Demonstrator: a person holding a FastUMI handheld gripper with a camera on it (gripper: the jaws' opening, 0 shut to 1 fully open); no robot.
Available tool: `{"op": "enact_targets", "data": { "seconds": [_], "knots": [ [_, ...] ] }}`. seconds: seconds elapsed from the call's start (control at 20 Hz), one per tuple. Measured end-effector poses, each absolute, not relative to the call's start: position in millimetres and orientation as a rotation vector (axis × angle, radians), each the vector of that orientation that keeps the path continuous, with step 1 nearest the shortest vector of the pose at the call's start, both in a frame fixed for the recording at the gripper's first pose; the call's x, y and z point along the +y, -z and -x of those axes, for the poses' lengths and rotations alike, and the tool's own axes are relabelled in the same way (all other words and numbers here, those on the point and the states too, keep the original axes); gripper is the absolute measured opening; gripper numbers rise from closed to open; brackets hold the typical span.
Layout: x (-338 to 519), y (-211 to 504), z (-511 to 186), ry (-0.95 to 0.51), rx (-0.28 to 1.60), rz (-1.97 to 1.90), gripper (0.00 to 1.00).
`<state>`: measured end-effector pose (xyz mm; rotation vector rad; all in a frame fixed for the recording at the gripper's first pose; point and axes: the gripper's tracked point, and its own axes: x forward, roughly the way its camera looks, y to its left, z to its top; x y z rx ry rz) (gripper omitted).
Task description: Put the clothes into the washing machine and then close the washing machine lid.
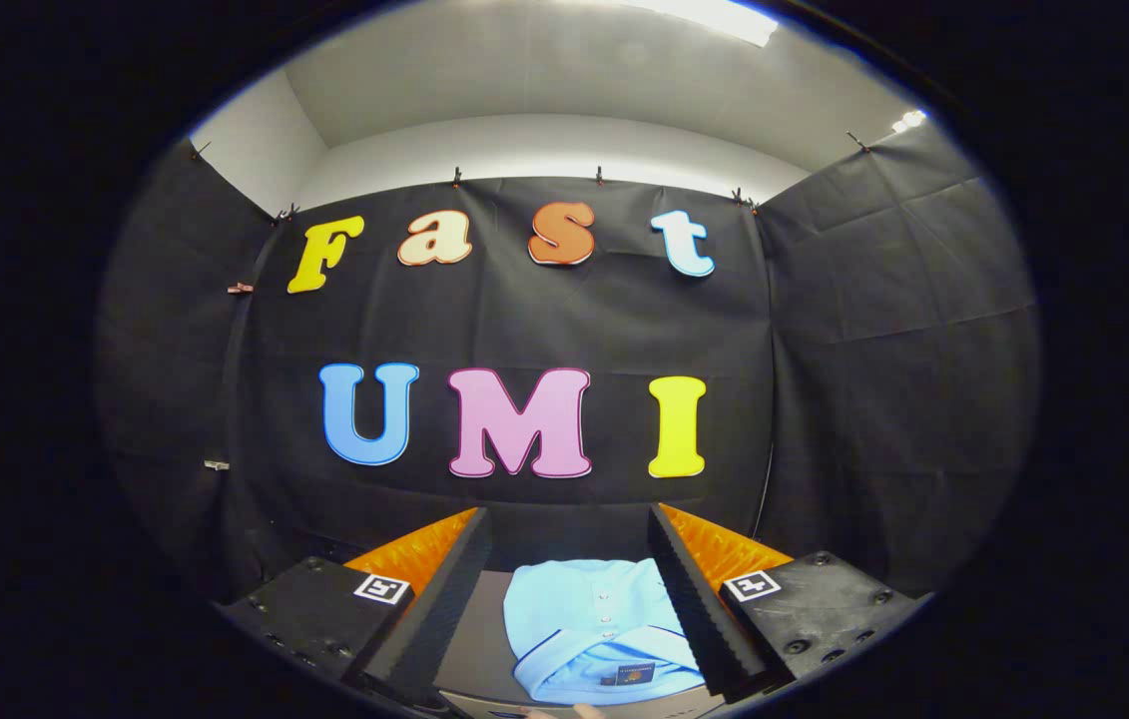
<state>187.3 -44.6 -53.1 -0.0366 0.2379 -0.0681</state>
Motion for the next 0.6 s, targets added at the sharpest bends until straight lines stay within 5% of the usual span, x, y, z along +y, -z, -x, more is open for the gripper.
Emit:
{"op": "enact_targets", "data": {
  "seconds": [0.6],
  "knots": [
    [-85, 196, -280, 0.132, 0.623, 0.068, 0.98]
  ]
}}
